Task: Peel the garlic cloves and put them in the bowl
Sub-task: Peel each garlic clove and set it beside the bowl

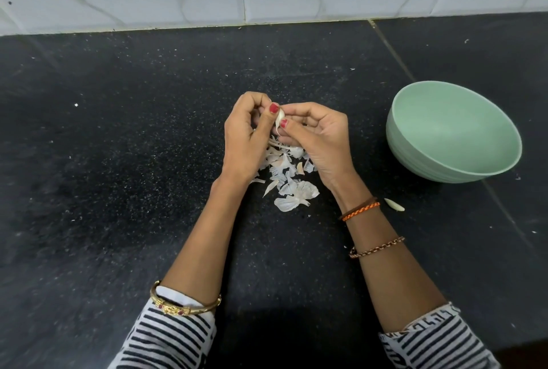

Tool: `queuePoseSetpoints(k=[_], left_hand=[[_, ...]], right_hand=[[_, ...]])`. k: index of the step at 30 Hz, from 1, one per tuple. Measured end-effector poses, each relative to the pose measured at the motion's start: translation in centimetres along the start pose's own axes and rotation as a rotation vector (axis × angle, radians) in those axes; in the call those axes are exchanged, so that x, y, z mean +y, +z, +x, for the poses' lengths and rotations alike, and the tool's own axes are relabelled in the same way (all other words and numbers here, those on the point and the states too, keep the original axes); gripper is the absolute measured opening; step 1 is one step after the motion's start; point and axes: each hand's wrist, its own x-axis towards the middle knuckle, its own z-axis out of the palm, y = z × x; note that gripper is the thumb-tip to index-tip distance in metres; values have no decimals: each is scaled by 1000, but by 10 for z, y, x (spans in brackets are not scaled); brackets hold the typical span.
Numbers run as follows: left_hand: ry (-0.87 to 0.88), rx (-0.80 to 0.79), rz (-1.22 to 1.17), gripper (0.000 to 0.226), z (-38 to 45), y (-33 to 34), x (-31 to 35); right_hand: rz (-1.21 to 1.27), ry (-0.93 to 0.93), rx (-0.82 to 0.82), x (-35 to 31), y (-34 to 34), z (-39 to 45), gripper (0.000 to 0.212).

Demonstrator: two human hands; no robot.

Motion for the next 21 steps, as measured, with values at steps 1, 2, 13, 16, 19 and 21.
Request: queuePoseSetpoints(k=[1, 2, 13, 16, 19, 21], left_hand=[[-2, 2, -3, 8, 0, 0, 0], [-6, 0, -6, 8, 0, 1, -1], [-70, -93, -65, 19, 2, 0, -6], [-65, -108, -49, 22, 2, 0, -7], [-66, -108, -33, 23, 2, 0, -7], [-66, -102, -21, 22, 1, 3, -6]], right_hand=[[2, 2, -3, 0, 0, 0, 15], [3, 0, -5, -1, 0, 0, 15], [6, -6, 3, 0, 0, -2, 17], [7, -1, 2, 1, 0, -2, 17], [0, 1, 4, 0, 0, -2, 18], [2, 2, 16, -1, 1, -3, 18]])
